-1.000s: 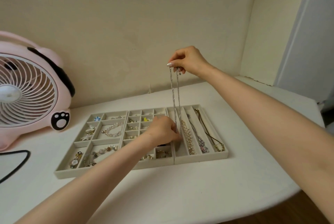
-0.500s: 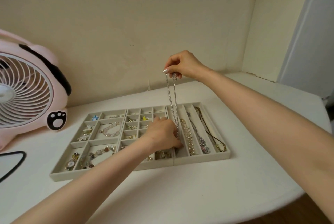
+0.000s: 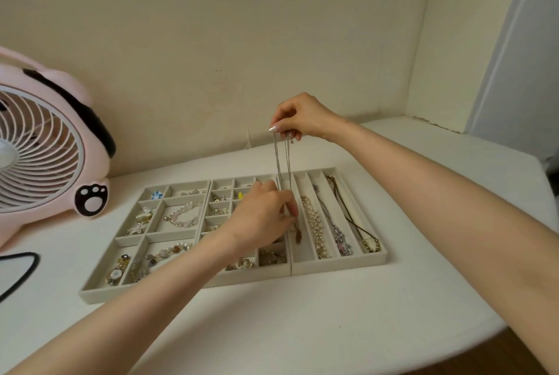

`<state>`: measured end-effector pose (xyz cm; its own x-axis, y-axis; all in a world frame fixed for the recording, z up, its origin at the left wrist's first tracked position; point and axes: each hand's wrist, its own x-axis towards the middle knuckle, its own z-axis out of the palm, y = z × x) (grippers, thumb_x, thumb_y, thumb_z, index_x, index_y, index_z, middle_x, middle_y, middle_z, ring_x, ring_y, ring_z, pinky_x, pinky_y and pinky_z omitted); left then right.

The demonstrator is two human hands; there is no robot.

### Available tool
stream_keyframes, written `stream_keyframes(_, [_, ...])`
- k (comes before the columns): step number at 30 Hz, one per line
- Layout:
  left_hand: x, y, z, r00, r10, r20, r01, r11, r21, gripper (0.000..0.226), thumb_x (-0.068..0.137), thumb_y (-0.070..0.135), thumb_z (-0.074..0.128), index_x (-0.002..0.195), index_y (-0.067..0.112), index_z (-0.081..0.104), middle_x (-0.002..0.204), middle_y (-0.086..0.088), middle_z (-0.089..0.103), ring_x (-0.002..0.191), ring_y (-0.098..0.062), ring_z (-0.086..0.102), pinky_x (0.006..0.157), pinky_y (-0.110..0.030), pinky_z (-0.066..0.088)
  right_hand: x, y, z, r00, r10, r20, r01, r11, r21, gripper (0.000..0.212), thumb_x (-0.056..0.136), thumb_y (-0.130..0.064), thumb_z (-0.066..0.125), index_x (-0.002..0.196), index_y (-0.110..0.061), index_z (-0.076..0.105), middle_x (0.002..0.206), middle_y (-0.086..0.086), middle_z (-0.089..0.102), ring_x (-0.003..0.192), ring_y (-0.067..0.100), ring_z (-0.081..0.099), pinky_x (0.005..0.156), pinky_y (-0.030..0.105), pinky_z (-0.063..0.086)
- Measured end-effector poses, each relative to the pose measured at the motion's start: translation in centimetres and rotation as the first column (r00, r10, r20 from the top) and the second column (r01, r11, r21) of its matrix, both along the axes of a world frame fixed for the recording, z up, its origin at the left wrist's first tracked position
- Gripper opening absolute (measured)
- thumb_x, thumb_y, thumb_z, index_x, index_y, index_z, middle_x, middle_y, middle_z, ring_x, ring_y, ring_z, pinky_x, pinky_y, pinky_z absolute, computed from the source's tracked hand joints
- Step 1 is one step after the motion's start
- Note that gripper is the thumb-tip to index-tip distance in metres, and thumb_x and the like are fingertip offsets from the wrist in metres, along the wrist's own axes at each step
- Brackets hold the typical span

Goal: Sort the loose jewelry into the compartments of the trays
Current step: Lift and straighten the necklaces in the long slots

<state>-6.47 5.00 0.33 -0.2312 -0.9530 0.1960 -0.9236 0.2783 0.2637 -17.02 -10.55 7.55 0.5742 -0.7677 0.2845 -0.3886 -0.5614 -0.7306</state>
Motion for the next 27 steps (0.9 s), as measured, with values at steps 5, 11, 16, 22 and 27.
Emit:
stream_keyframes(5, [-0.6, -1.4, -0.2, 0.996, 0.001, 0.091, 0.002, 1.0, -0.03, 0.016, 0.089, 0.026, 0.058, 0.101, 0.021, 0.067, 0.092, 0.003, 0.041, 0.102, -0.021, 0.042, 0.084, -0.028, 0.035, 0.3, 0.1, 0.1, 1.0, -0.003, -0.004, 0.003, 1.0, 0.003, 0.011, 0.081, -0.005, 0.07, 0.074, -0.013, 0.066, 0.065, 0.008, 0.06, 0.054, 0.013, 0.053, 0.045, 0.017, 0.044])
stream_keyframes(11, [-1.1, -2.4, -0.2, 0.992, -0.001, 0.125, -0.009, 0.997, 0.082, 0.011, 0.084, 0.028, 0.064, 0.092, 0.022, 0.067, 0.094, 0.002, 0.046, 0.103, -0.021, 0.042, 0.08, -0.028, 0.034, 0.3, 0.1, 0.3, 1.0, -0.008, -0.005, 0.008, 1.0, -0.008, 0.006, 0.081, -0.005, 0.071, 0.078, -0.009, 0.067, 0.064, 0.007, 0.06, 0.053, 0.012, 0.053, 0.044, 0.016, 0.044])
stream_keyframes(16, [-1.0, -2.8, -0.1, 0.993, -0.019, 0.119, 0.001, 0.989, 0.148, 0.008, 0.082, 0.025, 0.066, 0.087, 0.021, 0.071, 0.095, 0.003, 0.059, 0.102, -0.021, 0.05, 0.086, -0.031, 0.043, -0.2, 0.1, 0.4, 1.0, -0.016, -0.018, 0.015, 1.0, -0.013, 0.008, 0.082, -0.005, 0.07, 0.077, -0.011, 0.067, 0.064, 0.006, 0.06, 0.047, 0.006, 0.052, 0.044, 0.015, 0.044])
stream_keyframes(22, [-0.5, -3.1, 0.5, 0.992, -0.012, 0.125, 0.002, 0.997, 0.083, 0.012, 0.089, 0.024, 0.057, 0.097, 0.021, 0.066, 0.096, 0.002, 0.048, 0.104, -0.02, 0.043, 0.092, -0.032, 0.038, -0.4, 0.1, 0.4, 1.0, -0.014, -0.026, 0.014, 1.0, -0.006, 0.002, 0.082, -0.006, 0.07, 0.082, -0.007, 0.068, 0.064, 0.007, 0.06, 0.049, 0.009, 0.052, 0.045, 0.017, 0.044])
stream_keyframes(27, [-0.2, -3.7, 0.3, 0.974, -0.065, 0.216, 0.024, 0.983, 0.184, 0.012, 0.09, 0.03, 0.057, 0.099, 0.027, 0.065, 0.097, 0.005, 0.044, 0.104, -0.019, 0.041, 0.096, -0.036, 0.036, -0.3, 0.1, 0.4, 1.0, -0.004, -0.028, 0.004, 1.0, 0.0, 0.002, 0.082, -0.007, 0.07, 0.084, -0.005, 0.068, 0.064, 0.007, 0.06, 0.054, 0.013, 0.053, 0.046, 0.017, 0.045])
